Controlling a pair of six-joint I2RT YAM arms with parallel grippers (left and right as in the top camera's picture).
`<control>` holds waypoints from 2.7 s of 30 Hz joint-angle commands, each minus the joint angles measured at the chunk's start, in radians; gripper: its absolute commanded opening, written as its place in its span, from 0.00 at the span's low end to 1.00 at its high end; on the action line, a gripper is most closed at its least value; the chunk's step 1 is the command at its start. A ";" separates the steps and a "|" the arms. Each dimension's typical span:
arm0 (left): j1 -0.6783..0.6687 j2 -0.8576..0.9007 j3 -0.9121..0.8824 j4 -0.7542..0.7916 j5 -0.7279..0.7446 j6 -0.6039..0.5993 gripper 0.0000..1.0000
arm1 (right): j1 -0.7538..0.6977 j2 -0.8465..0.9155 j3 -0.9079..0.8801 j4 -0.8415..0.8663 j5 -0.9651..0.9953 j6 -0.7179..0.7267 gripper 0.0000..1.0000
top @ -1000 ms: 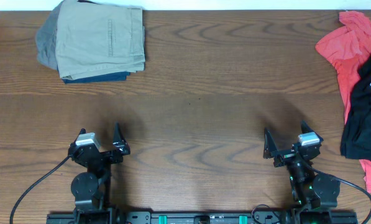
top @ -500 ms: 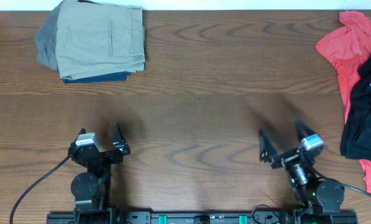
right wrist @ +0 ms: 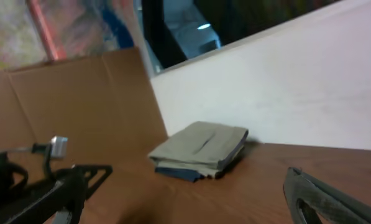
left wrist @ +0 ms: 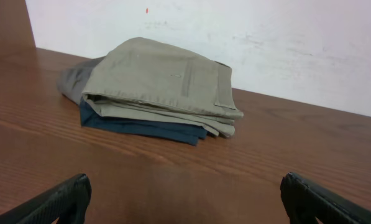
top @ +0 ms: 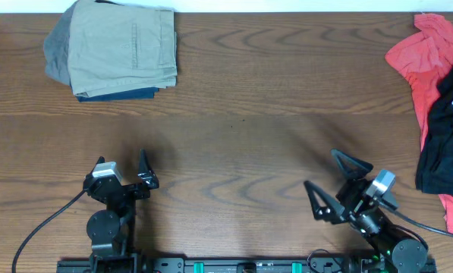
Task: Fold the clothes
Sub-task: 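Reach the right gripper to the clothes pile and grasp the black shirt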
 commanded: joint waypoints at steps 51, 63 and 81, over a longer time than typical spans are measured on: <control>0.004 0.000 -0.018 -0.037 -0.016 0.014 0.98 | -0.539 2.041 1.696 -1.136 1.014 -0.780 0.84; 0.004 0.000 -0.018 -0.037 -0.016 0.014 0.98 | -0.540 2.099 1.696 -1.081 0.978 -0.779 0.68; 0.004 0.000 -0.018 -0.037 -0.016 0.014 0.98 | -0.545 2.114 1.695 -1.045 0.926 -0.779 0.41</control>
